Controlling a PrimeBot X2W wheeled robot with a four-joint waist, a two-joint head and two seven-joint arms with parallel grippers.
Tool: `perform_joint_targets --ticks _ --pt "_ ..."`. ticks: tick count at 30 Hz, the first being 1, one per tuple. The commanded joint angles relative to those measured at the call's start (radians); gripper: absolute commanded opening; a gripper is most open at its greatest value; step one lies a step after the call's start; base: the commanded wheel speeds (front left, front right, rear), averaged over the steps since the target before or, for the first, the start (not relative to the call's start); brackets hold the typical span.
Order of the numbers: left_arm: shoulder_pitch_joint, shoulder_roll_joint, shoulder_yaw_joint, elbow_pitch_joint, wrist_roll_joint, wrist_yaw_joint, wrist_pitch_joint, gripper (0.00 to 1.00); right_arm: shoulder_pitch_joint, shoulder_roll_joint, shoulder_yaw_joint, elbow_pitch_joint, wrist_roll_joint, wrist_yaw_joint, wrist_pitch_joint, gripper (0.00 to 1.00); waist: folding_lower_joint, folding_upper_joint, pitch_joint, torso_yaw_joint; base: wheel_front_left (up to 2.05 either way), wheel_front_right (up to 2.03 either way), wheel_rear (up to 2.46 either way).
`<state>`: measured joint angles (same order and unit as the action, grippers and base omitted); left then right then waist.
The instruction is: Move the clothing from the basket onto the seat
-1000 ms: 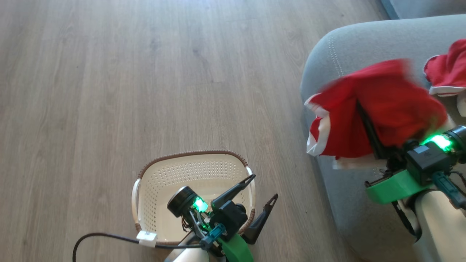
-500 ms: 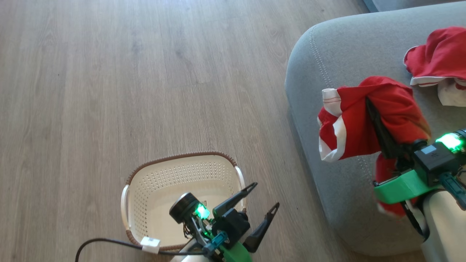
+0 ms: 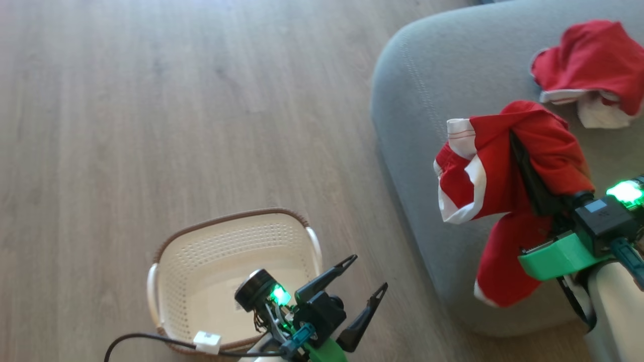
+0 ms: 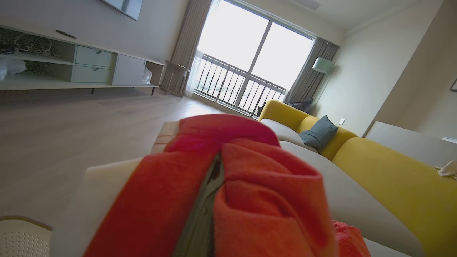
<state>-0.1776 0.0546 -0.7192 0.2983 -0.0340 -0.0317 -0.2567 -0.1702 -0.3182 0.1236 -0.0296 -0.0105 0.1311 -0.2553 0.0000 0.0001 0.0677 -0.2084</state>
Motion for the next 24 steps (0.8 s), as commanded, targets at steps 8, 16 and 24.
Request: perform_joint_targets --ticks 8,16,24 --pt "-0.038 0.001 0.04 -0.067 0.016 -0.001 -0.005 1.0 -0.017 0.001 -0.031 -0.063 -0.021 0.0 -0.006 0.0 0.0 -0.0001 0.048 -0.166 0.0 0.0 0.0" --pt "-0.048 0.008 0.032 -0.093 0.024 -0.009 -0.005 1.0 0.018 0.019 -0.092 -0.094 -0.03 0.0 -0.006 0.0 0.0 -0.0001 0.066 -0.31 0.0 0.0 0.0" --pt "-0.096 0.003 -0.021 -0.09 0.018 -0.05 -0.005 1.0 0.131 0.072 -0.247 -0.185 -0.05 0.0 -0.006 0.0 0.0 -0.0001 0.083 -0.327 0.0 0.0 0.0"
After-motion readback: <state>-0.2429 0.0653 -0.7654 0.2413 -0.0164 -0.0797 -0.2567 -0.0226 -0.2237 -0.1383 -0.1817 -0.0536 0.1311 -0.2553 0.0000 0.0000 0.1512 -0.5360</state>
